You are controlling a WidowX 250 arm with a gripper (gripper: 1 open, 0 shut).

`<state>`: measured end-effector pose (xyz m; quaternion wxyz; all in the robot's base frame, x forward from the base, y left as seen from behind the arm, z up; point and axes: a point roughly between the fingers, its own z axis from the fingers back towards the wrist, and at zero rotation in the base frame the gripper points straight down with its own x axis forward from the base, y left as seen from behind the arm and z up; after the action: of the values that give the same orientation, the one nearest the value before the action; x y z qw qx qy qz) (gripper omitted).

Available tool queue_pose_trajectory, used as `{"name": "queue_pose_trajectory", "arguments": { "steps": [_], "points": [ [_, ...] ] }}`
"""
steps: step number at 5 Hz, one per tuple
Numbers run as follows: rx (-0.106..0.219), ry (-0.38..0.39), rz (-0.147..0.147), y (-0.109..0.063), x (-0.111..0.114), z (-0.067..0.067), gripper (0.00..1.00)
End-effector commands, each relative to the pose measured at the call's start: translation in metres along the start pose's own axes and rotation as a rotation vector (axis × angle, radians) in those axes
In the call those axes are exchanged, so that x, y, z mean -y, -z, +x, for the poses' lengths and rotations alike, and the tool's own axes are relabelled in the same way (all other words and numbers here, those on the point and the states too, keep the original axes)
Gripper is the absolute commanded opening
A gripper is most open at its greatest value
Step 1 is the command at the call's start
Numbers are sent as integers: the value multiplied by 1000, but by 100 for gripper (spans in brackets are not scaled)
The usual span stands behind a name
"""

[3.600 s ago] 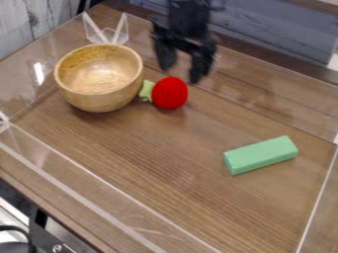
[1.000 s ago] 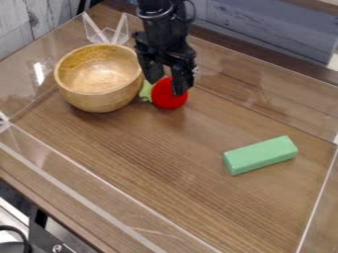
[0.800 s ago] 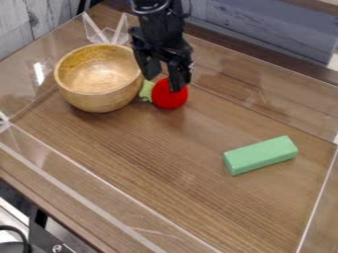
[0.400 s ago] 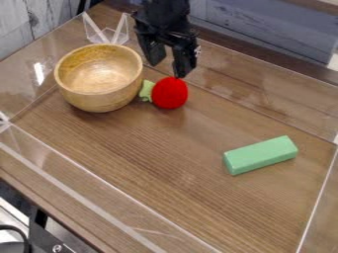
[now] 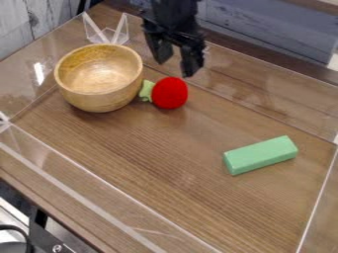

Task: Remove the green block from the brown bowl and put it on the table

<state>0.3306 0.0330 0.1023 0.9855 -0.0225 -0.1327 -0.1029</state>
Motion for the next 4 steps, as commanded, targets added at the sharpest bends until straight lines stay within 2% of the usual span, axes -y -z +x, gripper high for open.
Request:
{"name": "queue_pose_trajectory", "arguments": {
  "steps": [1, 2, 3, 4],
  "points": [
    [48, 118, -15, -13, 10, 22, 100],
    [43, 178, -42, -18, 10, 20, 100],
    [48, 221, -45, -31, 0, 0, 0],
    [70, 201, -14, -40, -15, -11, 100]
  ]
}}
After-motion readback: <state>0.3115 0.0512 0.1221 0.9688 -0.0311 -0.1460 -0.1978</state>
